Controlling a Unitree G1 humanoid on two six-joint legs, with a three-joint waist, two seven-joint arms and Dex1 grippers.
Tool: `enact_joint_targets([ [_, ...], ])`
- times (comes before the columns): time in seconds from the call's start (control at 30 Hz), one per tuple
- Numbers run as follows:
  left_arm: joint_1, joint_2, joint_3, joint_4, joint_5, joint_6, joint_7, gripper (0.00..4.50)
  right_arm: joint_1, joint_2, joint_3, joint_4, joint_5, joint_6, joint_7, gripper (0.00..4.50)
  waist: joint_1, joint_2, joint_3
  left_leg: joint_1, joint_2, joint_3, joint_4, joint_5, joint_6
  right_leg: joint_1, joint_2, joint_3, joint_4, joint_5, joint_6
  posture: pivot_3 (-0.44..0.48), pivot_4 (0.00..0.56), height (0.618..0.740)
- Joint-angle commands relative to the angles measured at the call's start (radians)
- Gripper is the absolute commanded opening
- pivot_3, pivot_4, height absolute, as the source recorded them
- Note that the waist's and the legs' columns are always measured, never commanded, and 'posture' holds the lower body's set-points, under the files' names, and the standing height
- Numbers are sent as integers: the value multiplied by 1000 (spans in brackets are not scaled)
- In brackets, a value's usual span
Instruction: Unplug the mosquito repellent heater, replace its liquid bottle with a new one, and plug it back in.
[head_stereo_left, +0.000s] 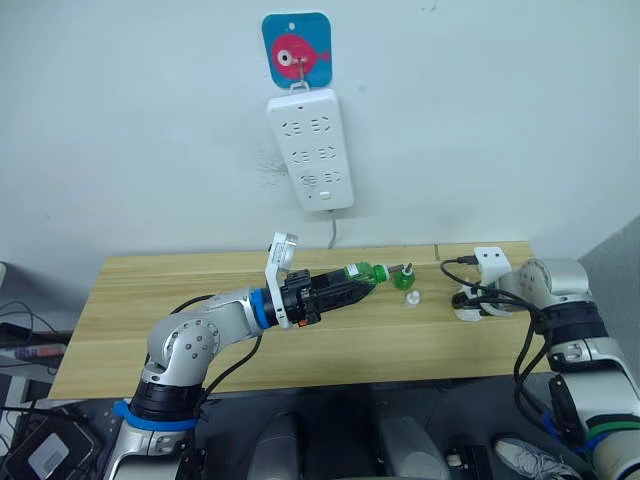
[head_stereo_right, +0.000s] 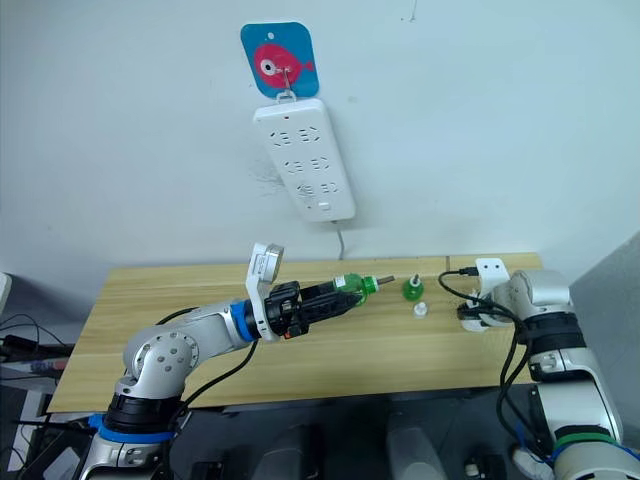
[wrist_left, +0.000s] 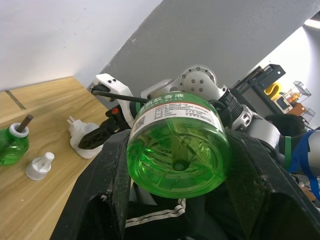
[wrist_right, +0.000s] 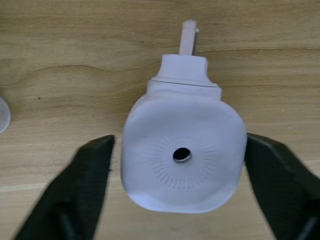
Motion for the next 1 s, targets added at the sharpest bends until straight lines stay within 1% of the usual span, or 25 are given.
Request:
enact_joint_targets([
  [0.03, -5, -6, 5, -32, 3, -21, -16, 2303, -5, 9, -46, -12, -29, 20, 24, 2942, 0, 0, 0, 0, 0, 0, 0, 0, 0, 0, 0, 0, 0, 0, 0, -138, 207, 740],
  [0.13, -10, -10, 3, -24, 9, -23, -20, 2303, 6, 17, -69, -40, -44, 31, 36, 2942, 0, 0, 0, 0, 0, 0, 0, 0, 0, 0, 0, 0, 0, 0, 0, -149, 204, 740],
  [0.23, -15, -10, 3, -17, 12, -24, -23, 2303, 16, 10, -93, -103, -48, 57, 58, 2942, 1, 0, 0, 0, 0, 0, 0, 0, 0, 0, 0, 0, 0, 0, 0, -149, 204, 740],
  [0.3, -25, -3, 16, -6, 5, -18, -28, 2303, 47, -52, -92, -238, -25, 78, 120, 2942, 2, 1, 0, 0, 0, 0, 0, 0, 0, 0, 0, 0, 0, 0, 0, -162, 196, 740],
  [0.37, -37, 6, 36, 12, -6, -9, -33, 2303, 84, -106, -128, -395, 30, 128, 190, 2942, 7, 2, 1, 0, 0, 0, 0, 0, 0, 0, 0, 0, 0, 0, 0, -172, 191, 740],
  [0.4, -47, 10, 50, 24, -16, -2, -34, 2303, 105, -127, -159, -470, 63, 148, 224, 2942, 8, 2, 1, 0, 0, 0, 0, 0, 0, 0, 0, 0, 0, 0, 0, -179, 188, 740],
  [0.53, -91, 47, 108, 71, -57, 43, -54, 2303, 154, -151, -339, -693, 194, 249, 336, 2942, 7, 2, 1, 0, 1, 0, 0, 0, 0, 0, 1, -1, -1, 0, 0, -209, 180, 740],
  [0.63, -133, 92, 144, 105, -99, 94, -82, 2303, 161, -133, -461, -816, 308, 271, 427, 2942, 1, 2, 1, 0, 1, -1, 0, 0, 0, 0, 2, -1, -1, 0, 0, -225, 174, 740],
  [0.73, -173, 137, 160, 126, -136, 146, -120, 2303, 158, -98, -543, -900, 401, 241, 486, 2942, -13, 2, 1, 0, 1, 0, 0, 0, 0, 0, 2, -1, -1, 0, 1, -234, 171, 740],
  [0.77, -185, 154, 160, 127, -145, 164, -136, 2303, 147, -40, -610, -899, 485, 230, 506, 2942, -15, 2, 1, 0, 1, 0, 0, 0, 0, 0, 2, -2, -1, 0, 1, -235, 170, 740],
  [0.83, -205, 184, 150, 123, -150, 187, -172, 2303, 136, 10, -663, -901, 591, 250, 533, 2942, -19, 1, 1, 0, 1, 0, 0, 0, 0, 0, 1, -2, -1, 0, 1, -233, 166, 740],
  [0.9, -223, 203, 137, 114, -150, 201, -204, 2303, 127, 32, -667, -907, 667, 274, 532, 2942, -22, 1, 1, 0, 1, 0, -1, 0, 0, 0, 1, -2, -1, 0, 1, -228, 163, 740],
  [1.0, -242, 206, 130, 103, -156, 215, -221, 2303, 104, 66, -656, -895, 770, 281, 483, 2942, -22, 1, 1, 0, 1, 0, -1, 0, 0, 0, 1, -2, -1, 0, 1, -219, 160, 740],
])
